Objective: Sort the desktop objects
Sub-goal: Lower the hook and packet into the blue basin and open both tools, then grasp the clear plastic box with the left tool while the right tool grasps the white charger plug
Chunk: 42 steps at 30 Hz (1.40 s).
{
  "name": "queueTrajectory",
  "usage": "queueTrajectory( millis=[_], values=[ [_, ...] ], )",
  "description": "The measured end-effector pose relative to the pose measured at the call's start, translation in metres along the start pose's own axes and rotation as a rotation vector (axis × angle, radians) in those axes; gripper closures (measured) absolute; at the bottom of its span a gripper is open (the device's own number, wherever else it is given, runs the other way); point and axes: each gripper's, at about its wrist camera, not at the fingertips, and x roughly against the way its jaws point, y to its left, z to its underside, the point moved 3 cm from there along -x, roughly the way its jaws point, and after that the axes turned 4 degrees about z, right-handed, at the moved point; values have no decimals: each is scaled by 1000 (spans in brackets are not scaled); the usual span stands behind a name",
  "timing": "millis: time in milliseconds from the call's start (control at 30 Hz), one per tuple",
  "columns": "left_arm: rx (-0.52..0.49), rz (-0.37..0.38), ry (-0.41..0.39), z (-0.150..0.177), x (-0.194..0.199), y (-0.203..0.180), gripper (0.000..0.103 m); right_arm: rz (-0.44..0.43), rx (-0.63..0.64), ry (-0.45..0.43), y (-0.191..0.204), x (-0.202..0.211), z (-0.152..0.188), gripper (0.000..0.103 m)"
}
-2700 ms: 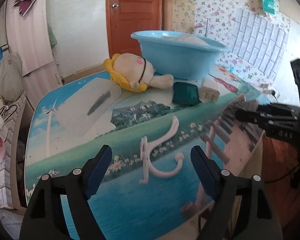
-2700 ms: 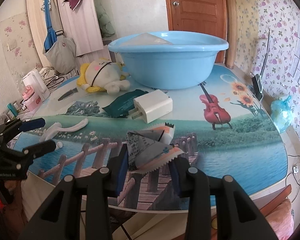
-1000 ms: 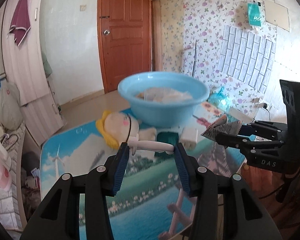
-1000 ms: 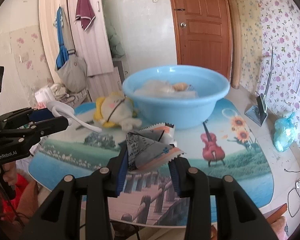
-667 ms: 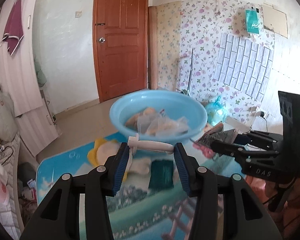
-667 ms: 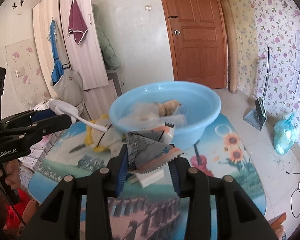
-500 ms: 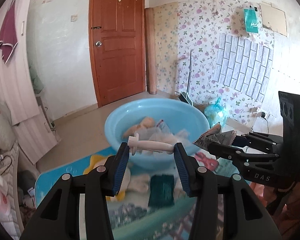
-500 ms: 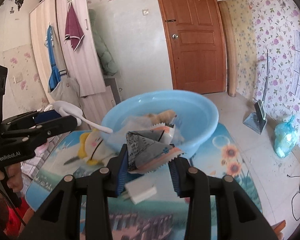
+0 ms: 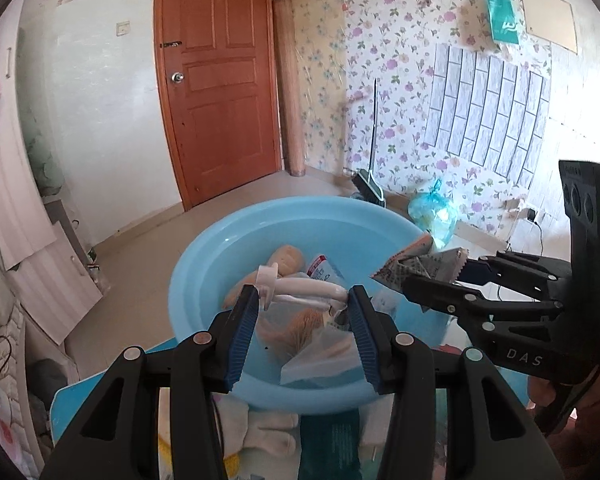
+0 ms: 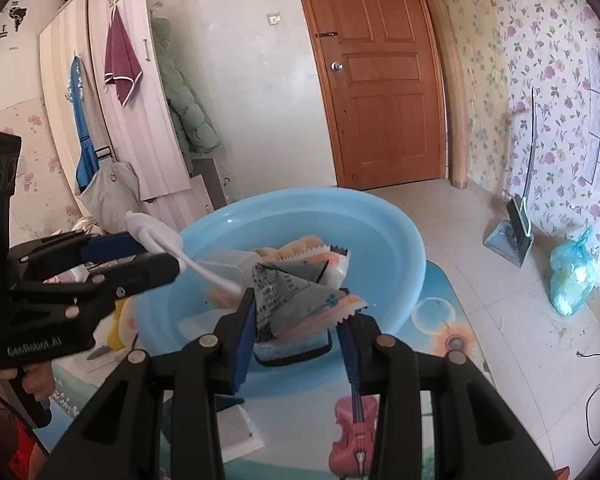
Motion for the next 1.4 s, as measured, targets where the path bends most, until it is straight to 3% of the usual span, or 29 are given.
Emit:
queueTrajectory(
  millis=[233,300,533,733,1000,1300,1400],
  values=[
    [8,17,33,6,-17,0,56,1,-6,23,-3,-12,3,63],
    [9,17,33,8,-15,0,49,5,-1,24,-2,-11,3,62],
    [34,-1,33,17,-3,3,47,19,-8,19,3,0,7,58],
    [80,-36,31,36,20,16,36,45,2,13,10,17,13,58],
    [141,-71,43,68,48,35,11,64,-29,49,16,33,28,57],
    [207,-109,99,113,64,55,9,74,-26,94,32,41,50,57],
    [227,-118,112,125,68,59,9,83,-20,117,34,40,57,50]
  ],
)
